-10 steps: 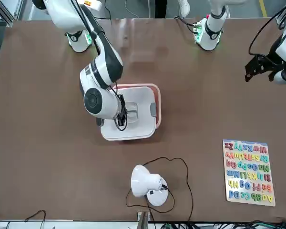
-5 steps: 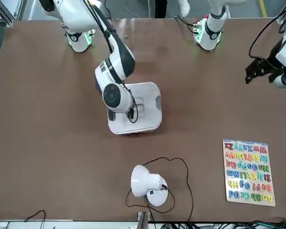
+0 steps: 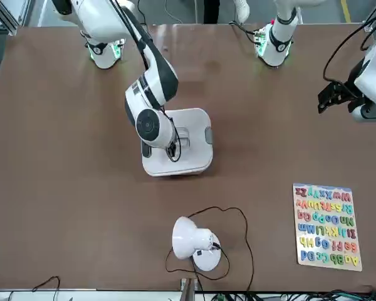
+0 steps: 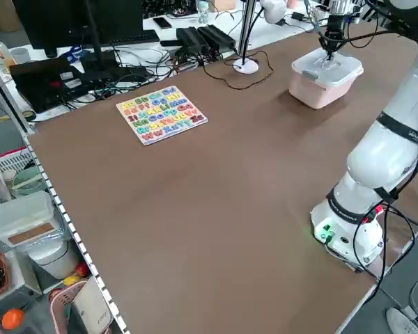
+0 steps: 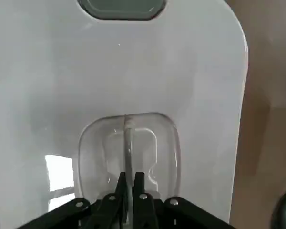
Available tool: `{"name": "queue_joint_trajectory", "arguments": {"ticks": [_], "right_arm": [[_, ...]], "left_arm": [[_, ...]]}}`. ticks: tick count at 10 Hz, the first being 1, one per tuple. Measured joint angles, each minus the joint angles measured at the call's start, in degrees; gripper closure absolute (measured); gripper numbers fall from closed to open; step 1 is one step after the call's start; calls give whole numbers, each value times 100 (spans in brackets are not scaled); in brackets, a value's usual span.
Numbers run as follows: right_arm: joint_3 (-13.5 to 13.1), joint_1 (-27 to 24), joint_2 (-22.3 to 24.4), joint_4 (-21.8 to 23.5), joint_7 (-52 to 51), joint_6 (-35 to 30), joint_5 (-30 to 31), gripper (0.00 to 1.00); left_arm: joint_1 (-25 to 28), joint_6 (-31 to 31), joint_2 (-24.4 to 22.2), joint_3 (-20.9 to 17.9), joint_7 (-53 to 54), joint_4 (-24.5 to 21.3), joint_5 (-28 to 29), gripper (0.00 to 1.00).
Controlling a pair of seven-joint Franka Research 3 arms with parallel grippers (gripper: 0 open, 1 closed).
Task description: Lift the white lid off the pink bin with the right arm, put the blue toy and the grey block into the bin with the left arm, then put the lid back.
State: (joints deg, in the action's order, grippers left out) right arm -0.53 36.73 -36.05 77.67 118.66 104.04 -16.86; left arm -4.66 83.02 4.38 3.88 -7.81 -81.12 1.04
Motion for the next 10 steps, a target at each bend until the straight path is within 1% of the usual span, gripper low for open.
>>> {"name": "queue_joint_trajectory", "arguments": {"ticks": [4,10], "right_arm": [[-21,66,1,8,109,0,59,93],[-11,117,90,199,119,226,234,93]], "left_arm": [[-61,0,5,126,0,0,0,0],[-56,0,10,129,0,0,0,0]]}}
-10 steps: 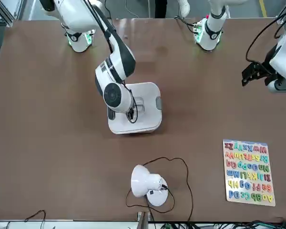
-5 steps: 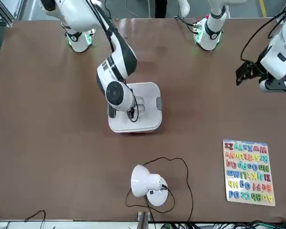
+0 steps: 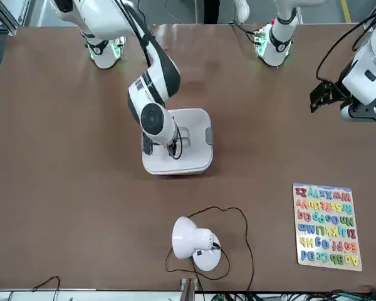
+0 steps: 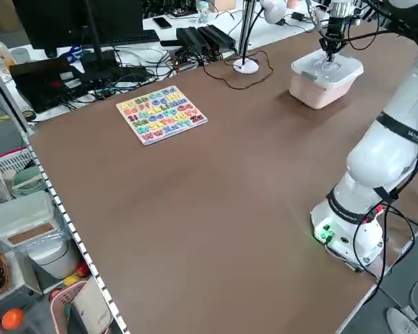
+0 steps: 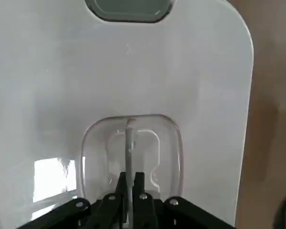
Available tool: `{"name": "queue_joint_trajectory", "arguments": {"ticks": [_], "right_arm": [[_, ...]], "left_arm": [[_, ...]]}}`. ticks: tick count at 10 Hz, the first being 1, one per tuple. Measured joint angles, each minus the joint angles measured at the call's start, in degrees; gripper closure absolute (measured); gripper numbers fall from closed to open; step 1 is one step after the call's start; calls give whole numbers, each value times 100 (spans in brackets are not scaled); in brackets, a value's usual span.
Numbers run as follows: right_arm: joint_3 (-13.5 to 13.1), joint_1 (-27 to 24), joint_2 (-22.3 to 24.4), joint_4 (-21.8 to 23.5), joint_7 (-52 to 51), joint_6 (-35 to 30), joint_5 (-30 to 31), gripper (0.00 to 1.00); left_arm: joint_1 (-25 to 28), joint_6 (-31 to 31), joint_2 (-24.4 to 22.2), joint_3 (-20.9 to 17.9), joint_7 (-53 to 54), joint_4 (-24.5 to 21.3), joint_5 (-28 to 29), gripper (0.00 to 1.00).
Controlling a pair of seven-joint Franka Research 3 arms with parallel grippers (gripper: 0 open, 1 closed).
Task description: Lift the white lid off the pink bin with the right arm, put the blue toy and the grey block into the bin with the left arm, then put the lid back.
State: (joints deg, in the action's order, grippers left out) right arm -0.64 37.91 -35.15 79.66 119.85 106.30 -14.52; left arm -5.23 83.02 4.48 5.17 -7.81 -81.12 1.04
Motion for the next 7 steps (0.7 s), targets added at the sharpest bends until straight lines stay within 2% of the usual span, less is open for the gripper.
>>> {"name": "queue_joint_trajectory", "arguments": {"ticks": [2,3,6,7], "right_arm": [[3,25,7,15,0,0,95,91],[5,45,-20,123,-20,34,147,81],[9,95,-37,218,-121,66,203,37],[9,98,-37,228,-153,69,211,29]], "left_arm": [[1,0,0,0,0,0,0,0],[1,0,0,0,0,0,0,0],[4,0,0,-1,0,0,0,0],[6,0,0,-1,0,0,0,0]]}}
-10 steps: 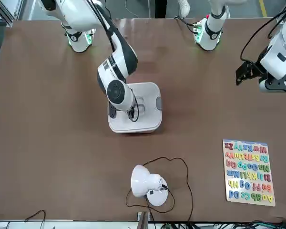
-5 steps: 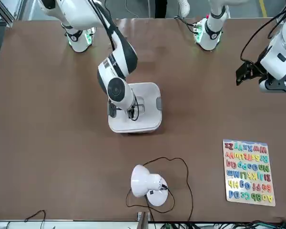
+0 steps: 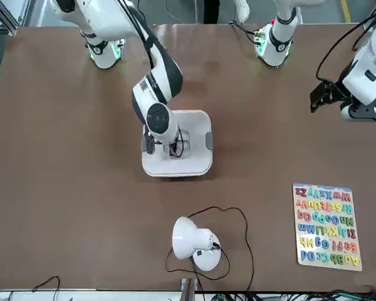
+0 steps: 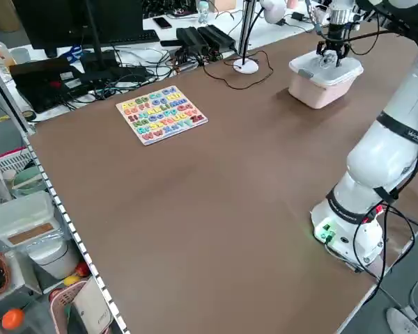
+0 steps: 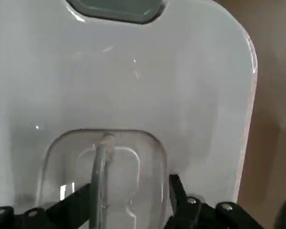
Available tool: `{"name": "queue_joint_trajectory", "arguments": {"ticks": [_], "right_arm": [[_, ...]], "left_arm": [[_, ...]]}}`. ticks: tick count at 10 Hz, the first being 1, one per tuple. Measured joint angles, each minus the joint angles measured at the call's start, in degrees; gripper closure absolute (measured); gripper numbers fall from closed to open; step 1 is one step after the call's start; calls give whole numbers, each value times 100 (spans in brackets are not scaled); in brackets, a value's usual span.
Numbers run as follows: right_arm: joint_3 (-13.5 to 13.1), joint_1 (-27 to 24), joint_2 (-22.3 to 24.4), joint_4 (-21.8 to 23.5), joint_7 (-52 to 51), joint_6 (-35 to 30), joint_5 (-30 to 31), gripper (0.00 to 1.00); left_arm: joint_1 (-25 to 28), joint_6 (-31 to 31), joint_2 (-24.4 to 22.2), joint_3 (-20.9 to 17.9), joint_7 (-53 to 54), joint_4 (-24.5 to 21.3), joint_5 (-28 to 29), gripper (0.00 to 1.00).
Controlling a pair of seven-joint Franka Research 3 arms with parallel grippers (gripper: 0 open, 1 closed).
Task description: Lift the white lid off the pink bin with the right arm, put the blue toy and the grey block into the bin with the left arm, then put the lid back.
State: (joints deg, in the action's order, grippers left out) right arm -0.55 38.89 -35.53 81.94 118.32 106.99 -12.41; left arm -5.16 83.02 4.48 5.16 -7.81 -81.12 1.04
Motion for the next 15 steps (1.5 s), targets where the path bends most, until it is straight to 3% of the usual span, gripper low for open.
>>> {"name": "queue_joint_trajectory", "arguments": {"ticks": [3,10,12,15], "right_arm": [[-11,-12,15,-55,-224,-129,4,22],[-65,-209,515,-464,-895,-1030,27,22],[-71,-244,536,-571,-1731,-1305,394,22],[-151,-540,590,-816,-4294,-1812,906,22]], "left_arm": [[10,0,0,-1,2,0,0,0],[41,0,0,-3,6,0,0,0],[52,0,0,-3,7,0,0,0],[62,0,0,-3,24,2,0,0]]}}
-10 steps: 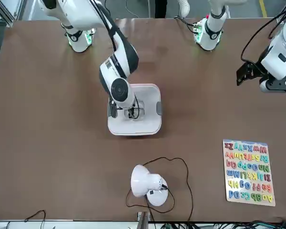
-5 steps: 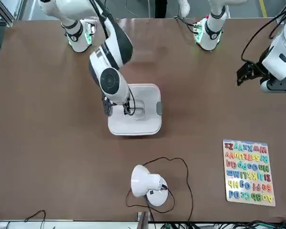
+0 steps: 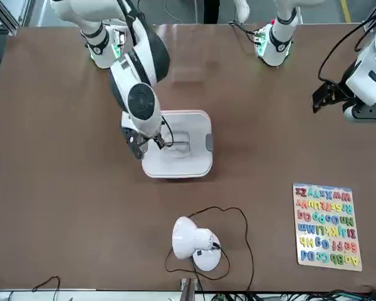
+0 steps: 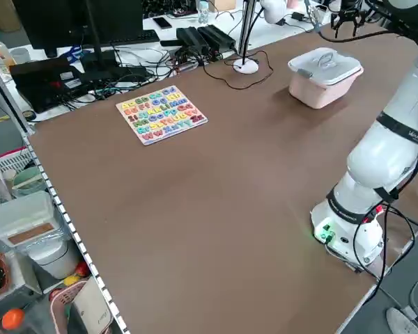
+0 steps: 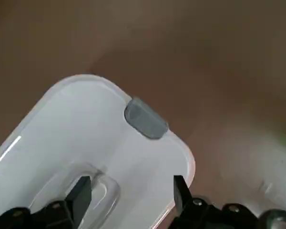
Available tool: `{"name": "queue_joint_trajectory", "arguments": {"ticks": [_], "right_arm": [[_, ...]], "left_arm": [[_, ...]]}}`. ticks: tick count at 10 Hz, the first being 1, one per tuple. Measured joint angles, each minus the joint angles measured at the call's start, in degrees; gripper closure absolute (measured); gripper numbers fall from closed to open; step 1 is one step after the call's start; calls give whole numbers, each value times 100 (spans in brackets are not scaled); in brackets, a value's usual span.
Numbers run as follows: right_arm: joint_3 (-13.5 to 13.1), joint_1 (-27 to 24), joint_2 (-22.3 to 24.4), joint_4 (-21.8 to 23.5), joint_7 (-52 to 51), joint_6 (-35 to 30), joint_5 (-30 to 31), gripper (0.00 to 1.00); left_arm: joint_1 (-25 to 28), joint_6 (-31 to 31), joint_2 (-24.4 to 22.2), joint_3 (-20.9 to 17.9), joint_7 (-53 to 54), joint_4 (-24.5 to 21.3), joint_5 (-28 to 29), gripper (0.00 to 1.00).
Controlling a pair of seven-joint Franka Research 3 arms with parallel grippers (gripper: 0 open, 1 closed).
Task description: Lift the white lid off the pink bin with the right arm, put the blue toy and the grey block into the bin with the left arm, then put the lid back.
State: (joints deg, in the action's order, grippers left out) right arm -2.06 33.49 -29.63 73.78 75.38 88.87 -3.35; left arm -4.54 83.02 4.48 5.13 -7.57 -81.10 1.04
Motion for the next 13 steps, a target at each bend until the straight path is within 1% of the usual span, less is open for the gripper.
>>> {"name": "queue_joint_trajectory", "arguments": {"ticks": [3,6,7,8,9,10,11,12,13], "right_arm": [[-58,-1050,289,-159,-3166,-146,265,22],[-90,-2003,527,-158,-5807,-194,331,22],[-59,-2387,569,-146,-6596,-194,339,22],[100,-2854,633,-111,-7244,-193,399,19],[399,-3347,733,-84,-7643,-201,549,17],[636,-3692,908,-15,-7794,-220,659,10],[726,-3851,1206,190,-7822,-209,696,0],[751,-3918,1581,471,-7777,-209,702,0],[767,-3926,1923,711,-7513,-218,704,0]], "left_arm": [[5,3,0,-1,76,1,0,0],[1,3,0,2,79,1,0,0],[-3,3,-1,4,79,2,0,0],[-4,4,-2,4,79,4,0,0],[0,4,-3,3,79,6,0,0],[6,4,-5,2,79,8,0,0],[8,5,-5,1,79,8,0,0],[9,6,-5,1,79,9,0,0],[13,6,-5,-1,79,9,0,0]]}}
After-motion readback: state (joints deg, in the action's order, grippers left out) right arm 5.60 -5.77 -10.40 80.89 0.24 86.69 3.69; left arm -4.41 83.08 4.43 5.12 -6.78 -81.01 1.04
